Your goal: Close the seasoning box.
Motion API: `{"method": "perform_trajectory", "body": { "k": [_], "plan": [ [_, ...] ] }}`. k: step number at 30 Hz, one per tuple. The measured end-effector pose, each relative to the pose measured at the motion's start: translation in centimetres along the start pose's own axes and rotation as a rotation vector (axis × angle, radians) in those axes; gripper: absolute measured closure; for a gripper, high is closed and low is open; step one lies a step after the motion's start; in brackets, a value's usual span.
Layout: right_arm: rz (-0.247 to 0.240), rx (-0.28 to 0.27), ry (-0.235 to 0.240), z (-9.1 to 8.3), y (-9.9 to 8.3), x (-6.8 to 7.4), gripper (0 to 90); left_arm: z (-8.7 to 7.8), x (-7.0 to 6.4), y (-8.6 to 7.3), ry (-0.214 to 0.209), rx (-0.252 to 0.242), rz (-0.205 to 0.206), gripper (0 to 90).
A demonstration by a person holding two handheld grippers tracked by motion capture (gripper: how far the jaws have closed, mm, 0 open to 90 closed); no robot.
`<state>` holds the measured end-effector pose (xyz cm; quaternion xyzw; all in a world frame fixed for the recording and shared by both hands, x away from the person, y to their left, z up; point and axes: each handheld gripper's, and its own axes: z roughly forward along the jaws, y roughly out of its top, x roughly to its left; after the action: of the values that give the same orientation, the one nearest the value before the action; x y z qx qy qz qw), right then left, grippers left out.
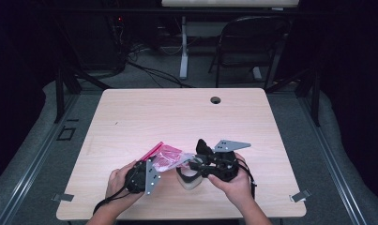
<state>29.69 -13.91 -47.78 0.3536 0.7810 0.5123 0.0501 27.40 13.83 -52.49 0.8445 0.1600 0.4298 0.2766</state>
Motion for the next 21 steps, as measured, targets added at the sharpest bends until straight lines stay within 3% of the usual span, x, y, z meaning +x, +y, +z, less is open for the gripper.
{"method": "perform_trajectory", "body": {
  "k": [7, 13, 21],
  "plan": [
    [-0.012, -0.008, -0.005, 0.0, 0.0, 0.2, 50.2, -0.1, 0.2, -0.6, -0.020, -0.007, -0.043, 83.2],
    [-0.023, -0.036, -0.015, -0.3, 0.0, 0.3, 48.8, 0.0, 0.5, -1.2, -0.064, -0.019, -0.115, 83.5],
    [-0.031, -0.075, -0.011, -1.0, 0.2, 0.4, 46.8, 0.3, 1.3, -2.0, -0.090, -0.028, -0.206, 83.9]
  ]
}}
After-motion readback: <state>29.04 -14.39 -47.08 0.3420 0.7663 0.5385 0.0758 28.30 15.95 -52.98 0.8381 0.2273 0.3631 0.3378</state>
